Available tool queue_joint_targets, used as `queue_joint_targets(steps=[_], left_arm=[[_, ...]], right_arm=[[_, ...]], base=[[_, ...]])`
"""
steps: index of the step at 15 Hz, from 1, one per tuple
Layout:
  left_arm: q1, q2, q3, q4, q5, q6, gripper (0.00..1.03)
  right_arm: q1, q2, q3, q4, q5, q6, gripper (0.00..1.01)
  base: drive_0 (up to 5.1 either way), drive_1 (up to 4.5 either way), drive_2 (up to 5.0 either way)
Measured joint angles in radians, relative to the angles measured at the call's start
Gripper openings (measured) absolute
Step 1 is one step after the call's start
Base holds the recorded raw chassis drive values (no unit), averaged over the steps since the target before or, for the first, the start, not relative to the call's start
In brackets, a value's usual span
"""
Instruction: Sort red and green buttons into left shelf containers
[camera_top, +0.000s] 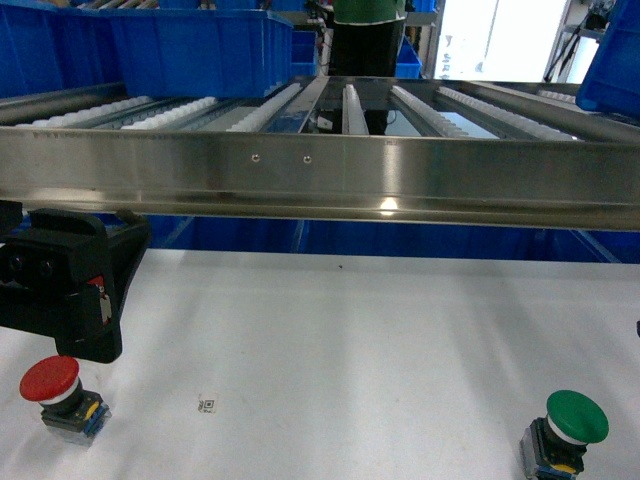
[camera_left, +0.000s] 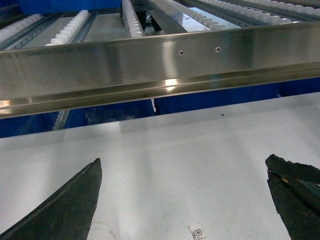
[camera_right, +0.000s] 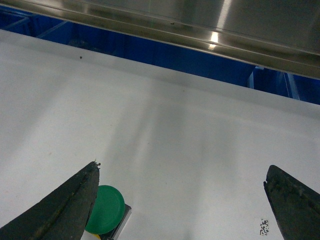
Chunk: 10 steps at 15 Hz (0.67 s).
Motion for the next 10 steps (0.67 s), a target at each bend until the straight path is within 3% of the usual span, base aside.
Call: queue_joint_targets(steps=[3,5,10], left_arm=[[0.000,0.000,0.001,0.000,-0.003,0.000,0.98],[0.000,0.000,0.001,0.001,-0.003,0.000,0.98],[0.000,0.000,0.001,0.001,-0.003,0.000,0.98]], right_arm=[[-0.003,0.007,0.002,-0.019,-0.031,-0.009,0.98],[0.040,0.033,0.017,-0.040,-0.033,-0.024,0.98],[0.277,0.225,0.178,-0.091,0.134,-0.022,0.98]], base=[[0.0,0.00,0.0],[0.0,0.00,0.0],[0.0,0.00,0.0]])
